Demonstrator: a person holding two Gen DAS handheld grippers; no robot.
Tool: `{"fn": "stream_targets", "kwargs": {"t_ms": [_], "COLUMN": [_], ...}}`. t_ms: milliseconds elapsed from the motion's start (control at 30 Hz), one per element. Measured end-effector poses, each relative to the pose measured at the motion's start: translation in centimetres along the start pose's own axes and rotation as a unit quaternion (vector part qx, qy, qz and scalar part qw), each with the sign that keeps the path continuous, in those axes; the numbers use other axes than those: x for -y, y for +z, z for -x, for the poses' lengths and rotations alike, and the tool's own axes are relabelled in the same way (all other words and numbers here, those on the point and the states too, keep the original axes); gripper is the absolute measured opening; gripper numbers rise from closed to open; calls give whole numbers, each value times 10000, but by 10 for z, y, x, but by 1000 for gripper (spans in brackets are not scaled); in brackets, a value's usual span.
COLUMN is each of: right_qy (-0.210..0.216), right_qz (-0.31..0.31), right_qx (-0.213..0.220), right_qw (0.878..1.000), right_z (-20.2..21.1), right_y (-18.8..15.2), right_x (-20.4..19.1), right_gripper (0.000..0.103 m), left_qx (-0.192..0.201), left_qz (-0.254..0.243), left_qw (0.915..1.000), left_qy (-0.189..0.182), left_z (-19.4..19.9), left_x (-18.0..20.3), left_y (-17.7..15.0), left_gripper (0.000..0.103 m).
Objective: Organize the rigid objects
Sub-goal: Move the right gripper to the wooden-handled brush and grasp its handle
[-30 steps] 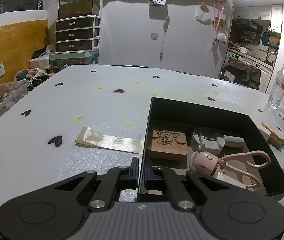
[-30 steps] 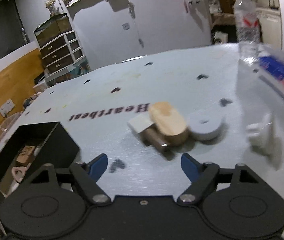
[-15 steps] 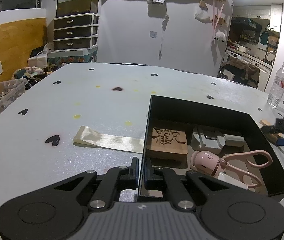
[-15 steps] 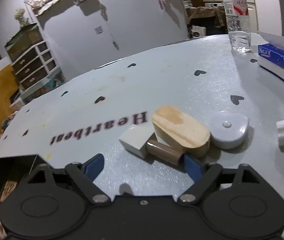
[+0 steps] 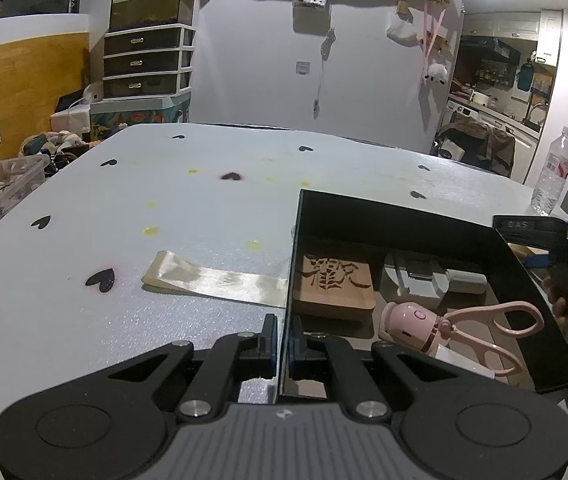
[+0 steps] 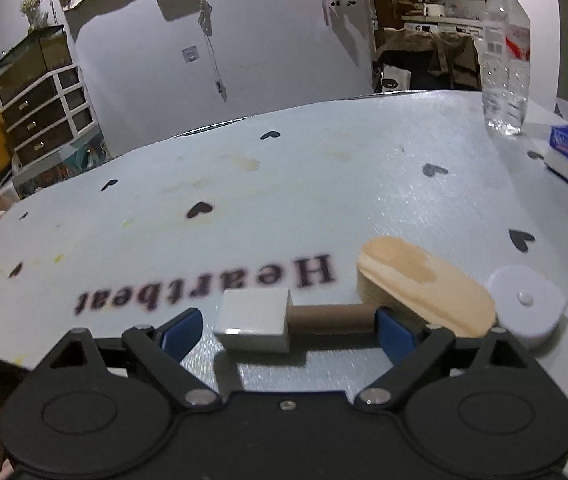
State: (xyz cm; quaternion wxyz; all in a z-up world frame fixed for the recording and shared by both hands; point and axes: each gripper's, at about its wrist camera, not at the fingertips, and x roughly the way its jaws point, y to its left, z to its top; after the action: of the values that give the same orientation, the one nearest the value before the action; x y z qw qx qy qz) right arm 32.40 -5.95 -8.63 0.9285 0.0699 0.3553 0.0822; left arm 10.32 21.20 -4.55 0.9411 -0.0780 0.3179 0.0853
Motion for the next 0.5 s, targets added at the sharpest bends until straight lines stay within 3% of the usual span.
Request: {"fn": "stream_targets", "kwargs": {"t_ms": [200,500], "right_qy": [-102,434], "right_qz": [468,837], "right_qx": [43,-21], "right_qw": [9988,9955], "right_z": [-6,17], "right_y": [2,-5], "right_x": [-7,8], "right_gripper": [87,86], "left_qx": [-11,-8], "left_qz": [-1,-7], "left_qw": [10000,10000], "left_qy": [-5,-2], "left_z": [0,-1], "left_x": [0,0], "left_y": [-1,-1], "left_gripper": [5,5]}}
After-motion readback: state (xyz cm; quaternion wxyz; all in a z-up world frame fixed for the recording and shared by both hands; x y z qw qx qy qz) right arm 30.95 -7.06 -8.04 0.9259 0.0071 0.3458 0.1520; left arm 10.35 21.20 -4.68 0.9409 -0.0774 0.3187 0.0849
